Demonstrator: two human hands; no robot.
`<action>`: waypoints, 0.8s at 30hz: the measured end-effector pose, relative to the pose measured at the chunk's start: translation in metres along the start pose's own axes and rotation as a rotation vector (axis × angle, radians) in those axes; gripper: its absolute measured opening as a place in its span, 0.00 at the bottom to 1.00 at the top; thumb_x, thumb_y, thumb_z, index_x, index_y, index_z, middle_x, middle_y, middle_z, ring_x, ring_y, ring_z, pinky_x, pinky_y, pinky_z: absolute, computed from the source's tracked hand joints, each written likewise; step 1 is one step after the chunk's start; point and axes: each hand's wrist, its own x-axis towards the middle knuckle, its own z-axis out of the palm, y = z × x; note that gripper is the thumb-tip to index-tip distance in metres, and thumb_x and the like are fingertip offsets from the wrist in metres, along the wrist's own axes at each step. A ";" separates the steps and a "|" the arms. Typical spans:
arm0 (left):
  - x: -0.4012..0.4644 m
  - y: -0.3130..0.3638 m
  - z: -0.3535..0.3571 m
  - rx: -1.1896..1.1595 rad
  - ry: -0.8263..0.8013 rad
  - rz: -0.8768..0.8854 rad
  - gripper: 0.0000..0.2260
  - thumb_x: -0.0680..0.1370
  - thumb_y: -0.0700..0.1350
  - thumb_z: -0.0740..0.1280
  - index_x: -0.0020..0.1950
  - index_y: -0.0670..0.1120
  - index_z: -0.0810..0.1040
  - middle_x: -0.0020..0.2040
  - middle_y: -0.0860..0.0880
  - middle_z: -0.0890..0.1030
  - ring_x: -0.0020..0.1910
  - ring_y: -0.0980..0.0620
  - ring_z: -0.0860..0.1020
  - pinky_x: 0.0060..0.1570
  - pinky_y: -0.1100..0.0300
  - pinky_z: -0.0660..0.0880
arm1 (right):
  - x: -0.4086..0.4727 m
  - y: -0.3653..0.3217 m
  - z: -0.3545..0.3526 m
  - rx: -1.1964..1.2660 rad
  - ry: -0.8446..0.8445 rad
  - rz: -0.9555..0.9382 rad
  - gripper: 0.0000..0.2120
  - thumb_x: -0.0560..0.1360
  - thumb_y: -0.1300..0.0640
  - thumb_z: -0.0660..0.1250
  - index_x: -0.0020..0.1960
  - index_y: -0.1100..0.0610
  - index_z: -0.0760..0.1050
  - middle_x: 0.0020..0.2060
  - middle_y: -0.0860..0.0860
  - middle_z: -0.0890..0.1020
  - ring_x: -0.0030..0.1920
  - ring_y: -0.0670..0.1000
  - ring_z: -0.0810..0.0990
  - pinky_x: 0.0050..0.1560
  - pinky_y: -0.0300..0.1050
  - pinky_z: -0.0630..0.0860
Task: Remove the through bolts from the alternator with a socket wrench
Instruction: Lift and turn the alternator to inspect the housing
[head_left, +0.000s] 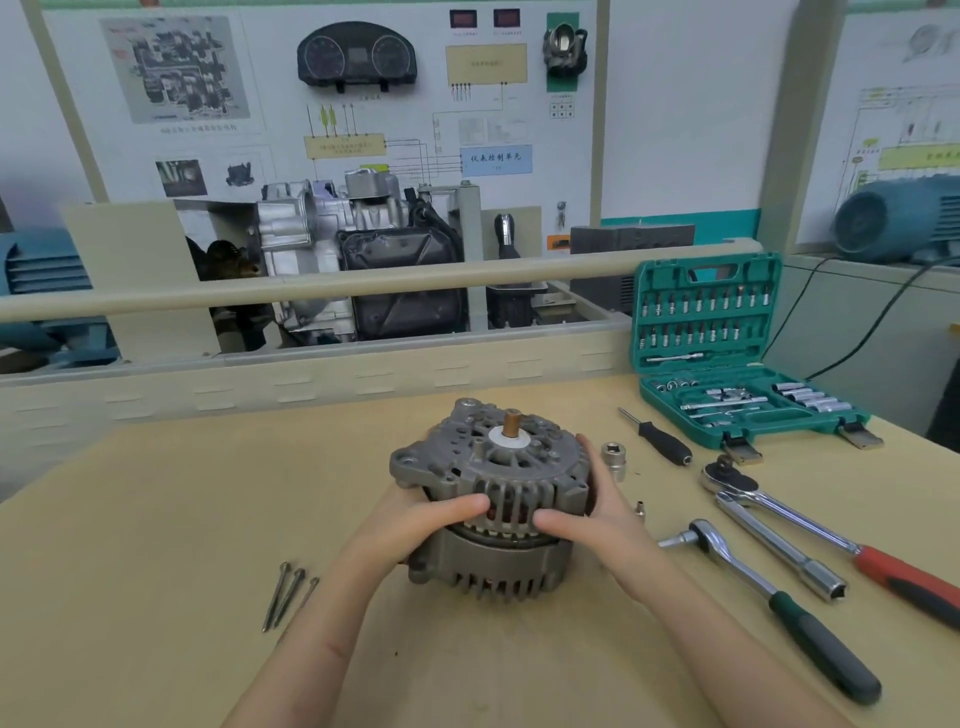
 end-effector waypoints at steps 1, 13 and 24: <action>0.002 -0.002 0.000 -0.033 0.023 -0.004 0.25 0.57 0.53 0.75 0.53 0.55 0.75 0.47 0.59 0.83 0.48 0.61 0.80 0.40 0.69 0.75 | 0.002 -0.001 0.002 0.003 0.021 -0.007 0.38 0.50 0.45 0.77 0.57 0.36 0.65 0.50 0.30 0.77 0.51 0.31 0.75 0.44 0.27 0.73; 0.016 -0.005 -0.011 -0.175 0.080 -0.068 0.24 0.59 0.53 0.77 0.53 0.54 0.76 0.48 0.57 0.83 0.48 0.58 0.80 0.41 0.67 0.76 | 0.037 -0.021 0.000 -0.153 -0.063 0.048 0.38 0.50 0.39 0.75 0.57 0.40 0.65 0.55 0.39 0.76 0.53 0.36 0.76 0.47 0.32 0.74; 0.028 -0.013 -0.012 -0.245 0.089 -0.131 0.24 0.56 0.55 0.74 0.50 0.55 0.75 0.43 0.59 0.83 0.43 0.59 0.81 0.35 0.66 0.76 | 0.052 -0.004 0.000 -0.075 -0.130 0.097 0.52 0.55 0.42 0.75 0.70 0.42 0.48 0.59 0.36 0.68 0.53 0.30 0.71 0.47 0.27 0.72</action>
